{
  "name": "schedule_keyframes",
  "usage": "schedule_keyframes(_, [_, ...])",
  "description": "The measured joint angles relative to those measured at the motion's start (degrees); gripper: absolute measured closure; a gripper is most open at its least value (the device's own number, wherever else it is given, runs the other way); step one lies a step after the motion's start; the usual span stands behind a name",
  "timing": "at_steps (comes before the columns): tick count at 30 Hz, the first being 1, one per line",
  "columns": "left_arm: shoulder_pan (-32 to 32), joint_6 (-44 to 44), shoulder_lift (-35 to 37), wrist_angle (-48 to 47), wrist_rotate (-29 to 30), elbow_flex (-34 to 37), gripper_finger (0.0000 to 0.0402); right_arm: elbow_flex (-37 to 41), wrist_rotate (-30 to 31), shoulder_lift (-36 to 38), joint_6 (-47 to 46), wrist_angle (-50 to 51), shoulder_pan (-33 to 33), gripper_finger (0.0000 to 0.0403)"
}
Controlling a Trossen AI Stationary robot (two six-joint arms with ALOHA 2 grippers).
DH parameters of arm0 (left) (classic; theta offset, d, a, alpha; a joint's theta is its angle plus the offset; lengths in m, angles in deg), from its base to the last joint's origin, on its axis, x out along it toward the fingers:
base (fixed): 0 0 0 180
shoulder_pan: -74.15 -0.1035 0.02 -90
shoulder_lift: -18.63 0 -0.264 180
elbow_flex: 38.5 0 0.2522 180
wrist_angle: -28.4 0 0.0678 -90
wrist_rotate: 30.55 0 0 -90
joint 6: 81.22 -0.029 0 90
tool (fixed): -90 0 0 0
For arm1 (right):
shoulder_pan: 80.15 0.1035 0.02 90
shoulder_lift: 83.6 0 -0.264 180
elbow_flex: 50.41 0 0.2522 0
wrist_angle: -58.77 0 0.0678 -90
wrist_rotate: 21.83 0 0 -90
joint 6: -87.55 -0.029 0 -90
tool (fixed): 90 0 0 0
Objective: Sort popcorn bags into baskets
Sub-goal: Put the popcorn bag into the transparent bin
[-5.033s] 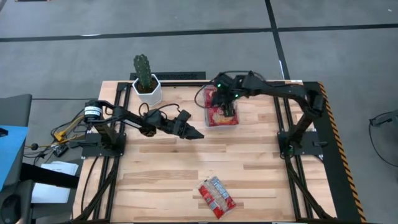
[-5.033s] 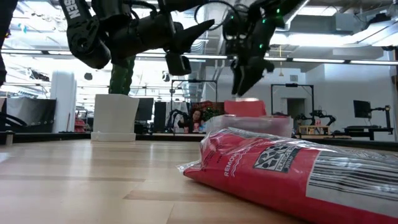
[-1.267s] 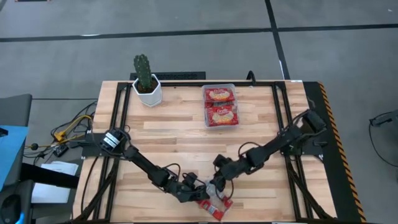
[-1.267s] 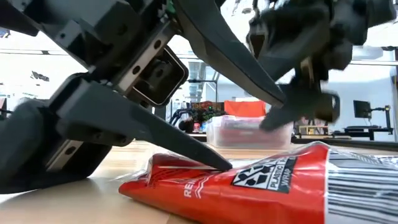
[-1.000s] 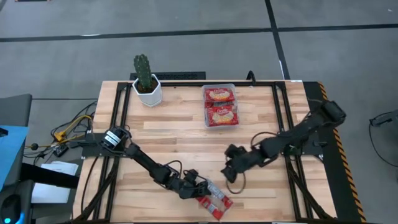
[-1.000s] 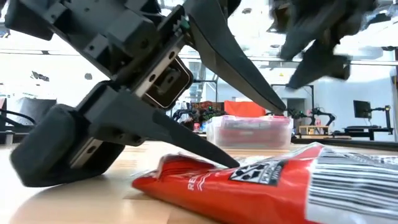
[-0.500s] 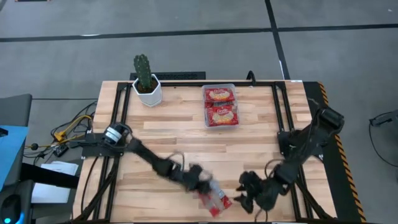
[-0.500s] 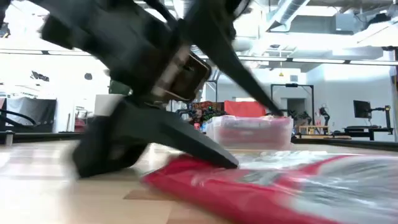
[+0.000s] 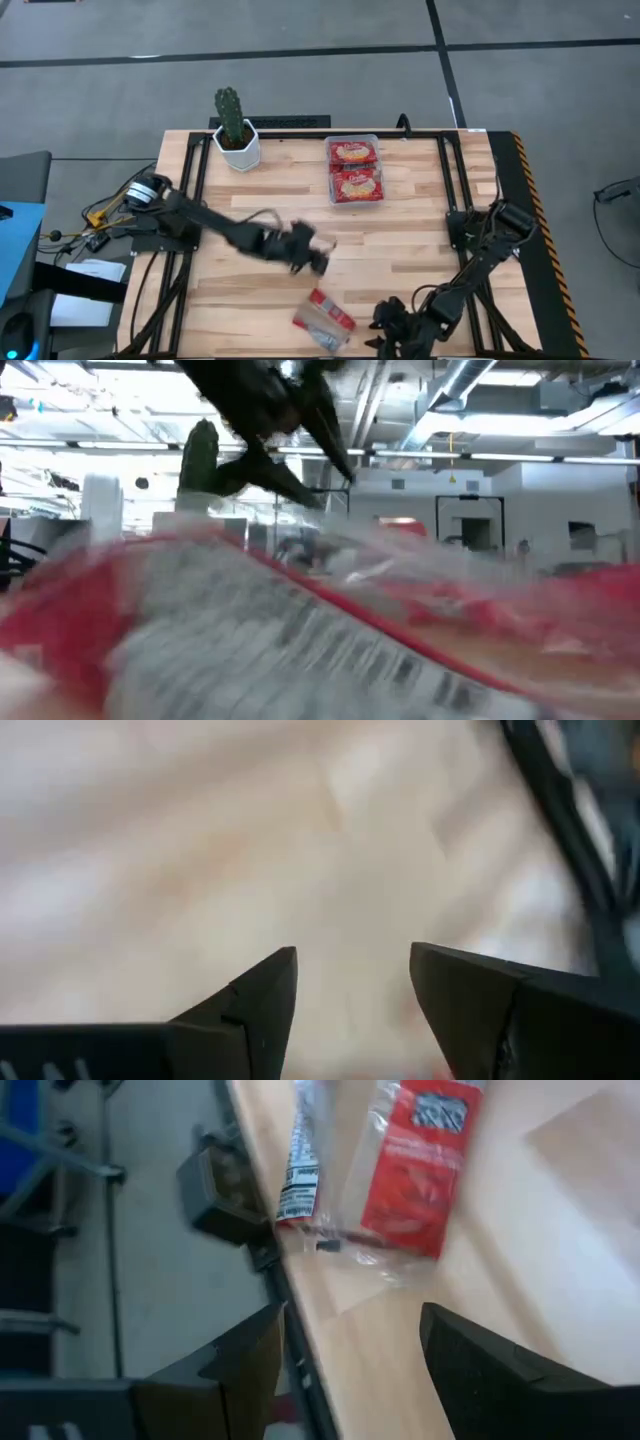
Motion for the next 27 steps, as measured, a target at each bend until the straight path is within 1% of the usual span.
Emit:
schedule_keyframes(3, [2.21, 0.07, 1.82, -4.18, -0.31, -0.11, 0.0217, -1.19, 1.1, -0.33, -1.31, 2.23, -1.18, 0.0143])
schedule_keyframes(6, [2.16, -1.41, 2.28, -7.96, 1.18, -0.01, 0.0217, -1.62, 1.21, -0.33, -0.58, 2.98, -2.39, 0.0143])
schedule_keyframes(7, [2.19, -2.17, 2.51, -7.81, 0.94, 0.0, 0.0217, -1.89, 1.24, -0.33, 0.18, 2.98, -2.63, 0.0143])
schedule_keyframes(12, [5.13, -7.09, 5.62, -7.02, -5.27, -0.15, 0.0217, -5.09, 1.16, -0.33, 9.15, 2.85, -3.8, 0.0143])
schedule_keyframes(15, [6.61, -11.13, 9.88, -5.83, -5.66, -0.15, 0.0217, -6.58, 0.96, -0.27, 13.93, 2.84, -5.14, 0.0143])
schedule_keyframes(18, [9.2, -15.69, 15.37, -4.12, -5.7, -0.17, 0.0217, -6.98, 1.02, -0.27, 15.71, 3.12, -7.47, 0.0143])
schedule_keyframes(20, [11.23, -17.46, 18.4, -3.69, -3.58, -0.26, 0.0217, -6.98, 0.92, -0.44, 16.43, 3.19, -9.24, 0.0143])
schedule_keyframes(22, [13.64, -17.33, 20.16, -4.89, 0.45, -0.29, 0.0217, -7.09, 0.13, -1.3, 17.52, 2.74, -10.89, 0.0143])
schedule_keyframes(24, [16.4, -16.15, 20.25, -7.49, 3.46, -0.31, 0.0217, -6.91, -0.54, -1.62, 18.96, 3.53, -12.03, 0.0143])
schedule_keyframes(27, [20.76, -13.61, 18.56, -9.44, 5.98, -0.24, 0.0217, -7.19, -2.62, -3.08, 20.23, 2.11, -13.32, 0.0143])
